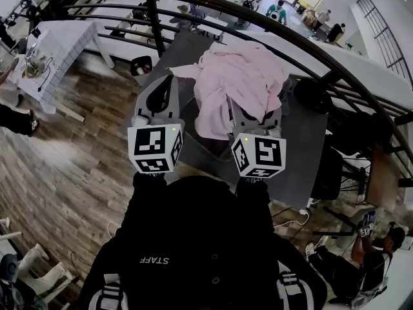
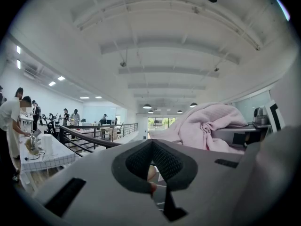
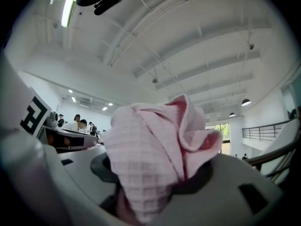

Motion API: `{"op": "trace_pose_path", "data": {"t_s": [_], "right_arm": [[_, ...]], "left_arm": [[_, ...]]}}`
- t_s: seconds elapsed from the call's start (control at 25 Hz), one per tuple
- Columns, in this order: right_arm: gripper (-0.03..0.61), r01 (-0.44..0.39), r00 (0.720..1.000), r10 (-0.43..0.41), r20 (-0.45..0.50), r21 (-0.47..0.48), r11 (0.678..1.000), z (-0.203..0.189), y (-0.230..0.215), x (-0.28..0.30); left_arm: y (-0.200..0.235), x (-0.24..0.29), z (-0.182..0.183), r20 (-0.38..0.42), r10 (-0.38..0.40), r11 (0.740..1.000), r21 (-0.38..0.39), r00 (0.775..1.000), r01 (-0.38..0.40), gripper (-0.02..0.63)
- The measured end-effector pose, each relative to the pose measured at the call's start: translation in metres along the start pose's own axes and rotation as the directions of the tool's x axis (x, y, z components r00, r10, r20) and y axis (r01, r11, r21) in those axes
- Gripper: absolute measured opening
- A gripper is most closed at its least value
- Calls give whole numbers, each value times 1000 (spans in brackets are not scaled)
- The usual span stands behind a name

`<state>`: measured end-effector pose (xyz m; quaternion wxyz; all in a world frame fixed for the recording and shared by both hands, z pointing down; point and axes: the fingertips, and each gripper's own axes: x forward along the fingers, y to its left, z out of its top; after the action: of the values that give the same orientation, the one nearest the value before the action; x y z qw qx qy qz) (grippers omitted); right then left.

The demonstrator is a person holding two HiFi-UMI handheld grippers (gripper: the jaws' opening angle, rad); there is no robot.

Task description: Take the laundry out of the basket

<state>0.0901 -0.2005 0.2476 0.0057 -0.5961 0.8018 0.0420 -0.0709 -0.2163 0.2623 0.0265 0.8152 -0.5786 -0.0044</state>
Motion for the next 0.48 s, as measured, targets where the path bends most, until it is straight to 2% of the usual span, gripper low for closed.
{"op": "trace_pose_path", "data": {"t_s": [0.48], "right_arm": [[279, 4, 1000, -4, -10, -2, 1000, -4, -3, 1]], "left_arm": [[-2, 2, -4, -14, 3, 1000, -4, 1000, -3, 0]]}}
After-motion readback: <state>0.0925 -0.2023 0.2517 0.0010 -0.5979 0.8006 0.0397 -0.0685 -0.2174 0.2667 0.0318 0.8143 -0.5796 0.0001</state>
